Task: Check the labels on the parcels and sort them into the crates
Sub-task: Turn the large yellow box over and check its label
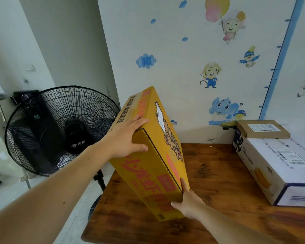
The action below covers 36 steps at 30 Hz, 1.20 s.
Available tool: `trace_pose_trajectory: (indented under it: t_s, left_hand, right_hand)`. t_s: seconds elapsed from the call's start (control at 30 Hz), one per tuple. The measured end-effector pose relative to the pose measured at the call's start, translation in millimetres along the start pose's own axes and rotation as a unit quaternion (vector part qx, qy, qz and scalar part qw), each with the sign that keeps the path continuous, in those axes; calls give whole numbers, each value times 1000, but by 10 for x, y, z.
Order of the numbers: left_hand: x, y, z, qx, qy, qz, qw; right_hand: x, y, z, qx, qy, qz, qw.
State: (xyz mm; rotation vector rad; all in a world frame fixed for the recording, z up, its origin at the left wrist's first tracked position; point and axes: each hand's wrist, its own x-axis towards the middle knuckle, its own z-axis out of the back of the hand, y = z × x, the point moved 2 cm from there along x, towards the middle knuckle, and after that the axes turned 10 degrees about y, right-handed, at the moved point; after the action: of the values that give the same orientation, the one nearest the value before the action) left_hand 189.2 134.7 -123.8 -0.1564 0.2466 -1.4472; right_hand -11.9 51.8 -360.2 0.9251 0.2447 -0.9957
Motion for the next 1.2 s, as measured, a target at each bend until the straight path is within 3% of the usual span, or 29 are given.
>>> trace_pose_trajectory:
  t_s: [0.5, 0.93, 1.2]
  left_hand:
    - [-42, 143, -13, -24, -9, 14, 1000]
    - [-52, 200, -31, -20, -7, 19, 1000]
    - [-41, 140, -7, -33, -9, 16, 999]
  right_hand:
    - [249, -247, -143, 68, 7, -27, 997]
    - [350, -324, -187, 241, -45, 24, 969]
    - [328, -444, -82, 242, -56, 16, 969]
